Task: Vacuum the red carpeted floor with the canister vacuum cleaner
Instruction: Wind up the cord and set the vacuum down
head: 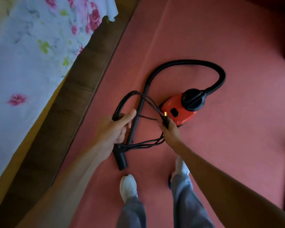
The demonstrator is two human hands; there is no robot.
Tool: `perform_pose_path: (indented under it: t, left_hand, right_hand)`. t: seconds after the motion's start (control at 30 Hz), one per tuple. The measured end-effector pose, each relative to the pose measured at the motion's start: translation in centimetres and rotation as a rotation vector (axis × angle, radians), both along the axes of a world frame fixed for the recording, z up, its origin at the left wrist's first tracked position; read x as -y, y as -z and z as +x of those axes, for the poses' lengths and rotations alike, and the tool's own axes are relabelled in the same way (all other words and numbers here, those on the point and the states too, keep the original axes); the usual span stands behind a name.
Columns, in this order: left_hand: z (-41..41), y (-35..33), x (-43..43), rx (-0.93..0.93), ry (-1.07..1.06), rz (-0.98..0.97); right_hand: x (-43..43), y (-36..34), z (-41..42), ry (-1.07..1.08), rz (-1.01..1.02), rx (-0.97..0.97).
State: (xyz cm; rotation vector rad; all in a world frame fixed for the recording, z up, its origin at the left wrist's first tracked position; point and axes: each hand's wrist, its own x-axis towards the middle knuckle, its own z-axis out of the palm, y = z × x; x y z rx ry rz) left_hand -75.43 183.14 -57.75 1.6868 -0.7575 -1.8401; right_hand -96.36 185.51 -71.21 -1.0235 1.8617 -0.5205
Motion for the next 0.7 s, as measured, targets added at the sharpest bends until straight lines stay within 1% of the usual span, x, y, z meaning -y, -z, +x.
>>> perform_pose_path:
  t: [0.07,0.13,0.2,0.23,0.3,0.37,0.43,0.57,0.63,0.7]
  left_hand:
    - [0.3,0.8,0.3,0.022,0.028,-0.039]
    - [0.3,1.5,0.9,0.041,-0.002,-0.057]
    - [0.3,2.4,2.0,0.04,-0.117,-0.057]
    - [0.4,3.0,2.9,0.041,-0.192,-0.051]
    - [0.4,4.3,4.7,0.04,-0.319,-0.024]
    - [-0.5,5.6,6.8,0.04,-0.387,0.027]
    - [-2.1,7.1,9.0,0.052,-0.433,0.07]
    - [-6.0,9.9,11.6,0.057,-0.457,0.161]
    - [-8.7,10.6,11.6,0.062,-0.406,0.244]
    - [-12.1,11.2,10.4,0.062,-0.445,0.324]
  right_hand:
    - [2.1,1.8,1.1,-0.065,-0.018,0.041]
    - [3.6,3.4,2.0,-0.109,0.037,0.079]
    - [3.9,4.7,1.9,-0.141,0.052,0.131]
    - [4.0,5.1,1.5,-0.123,0.059,0.159]
    - [4.0,5.7,0.0,-0.023,0.129,0.247]
    - [4.1,5.9,-2.1,0.061,0.195,0.331]
    - [4.6,6.2,-4.3,0.134,0.235,0.375]
    - [6.4,6.2,-8.1,0.401,0.308,0.382]
    - [6.8,6.4,-9.9,0.514,0.313,0.344]
    - [6.8,6.6,-11.4,0.592,0.308,0.343]
